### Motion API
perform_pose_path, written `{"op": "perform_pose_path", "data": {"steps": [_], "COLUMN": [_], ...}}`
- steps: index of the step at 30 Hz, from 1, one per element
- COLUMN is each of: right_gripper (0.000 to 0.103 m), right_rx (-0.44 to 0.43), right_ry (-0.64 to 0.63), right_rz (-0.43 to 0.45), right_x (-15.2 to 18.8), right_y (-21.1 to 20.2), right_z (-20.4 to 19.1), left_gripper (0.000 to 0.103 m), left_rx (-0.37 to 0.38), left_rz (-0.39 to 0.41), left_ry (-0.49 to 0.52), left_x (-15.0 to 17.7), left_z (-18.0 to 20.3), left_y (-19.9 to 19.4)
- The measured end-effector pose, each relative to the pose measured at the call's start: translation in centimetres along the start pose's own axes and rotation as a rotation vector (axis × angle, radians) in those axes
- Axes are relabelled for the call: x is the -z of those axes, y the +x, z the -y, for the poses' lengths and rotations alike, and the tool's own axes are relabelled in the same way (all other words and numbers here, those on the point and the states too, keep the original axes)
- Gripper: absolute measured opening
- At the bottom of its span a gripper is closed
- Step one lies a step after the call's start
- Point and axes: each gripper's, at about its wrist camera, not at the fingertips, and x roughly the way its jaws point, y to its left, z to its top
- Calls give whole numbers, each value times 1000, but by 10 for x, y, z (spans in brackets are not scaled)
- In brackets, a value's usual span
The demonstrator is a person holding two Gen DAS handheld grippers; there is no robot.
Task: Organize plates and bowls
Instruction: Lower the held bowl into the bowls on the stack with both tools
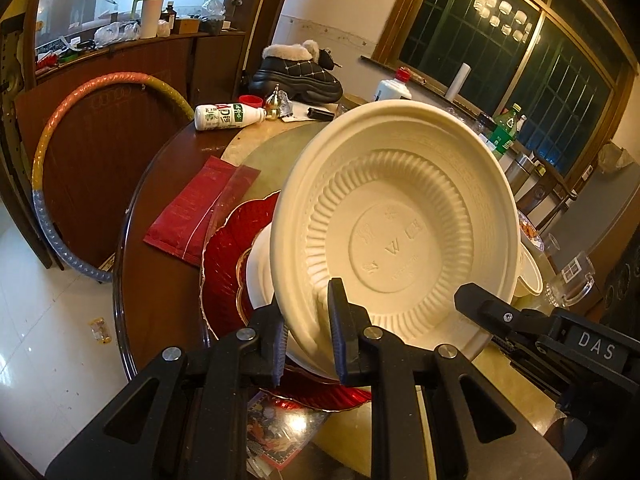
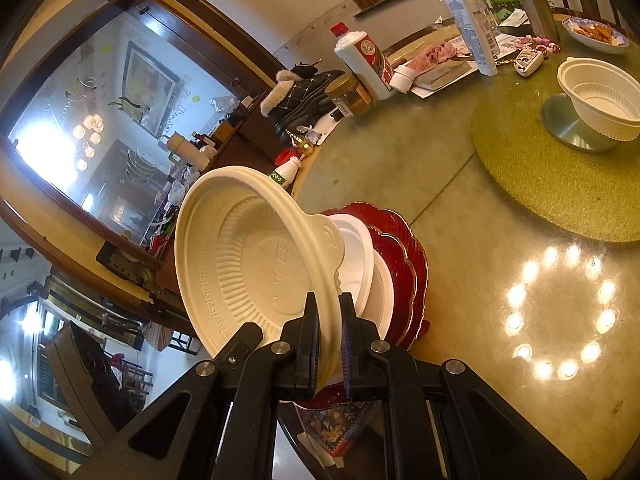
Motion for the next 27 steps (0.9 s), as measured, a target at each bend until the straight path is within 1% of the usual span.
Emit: {"op": "perform_pose_path", "data": {"steps": [11, 20, 25, 27], "right_gripper": [9, 10, 11, 12], "right_rx": [-11, -9, -14, -20], "right_ry": [-14, -6, 10, 14], "right_rz": [-9, -35, -67, -79], "right_x": [-8, -9, -14, -17], "right_y": [-2, 0, 4, 6], "right_z": [-9, -8, -8, -8], "left_gripper": [17, 17, 17, 17], "left_rx": [-8, 6, 18, 12], "left_rz": [20, -20, -59, -62], "left_ry": [14, 6, 13, 14], "left_x": [-3, -8, -13, -14], "left_z": [1, -2, -4, -4], "left_y": [-10, -7, -4, -4]}}
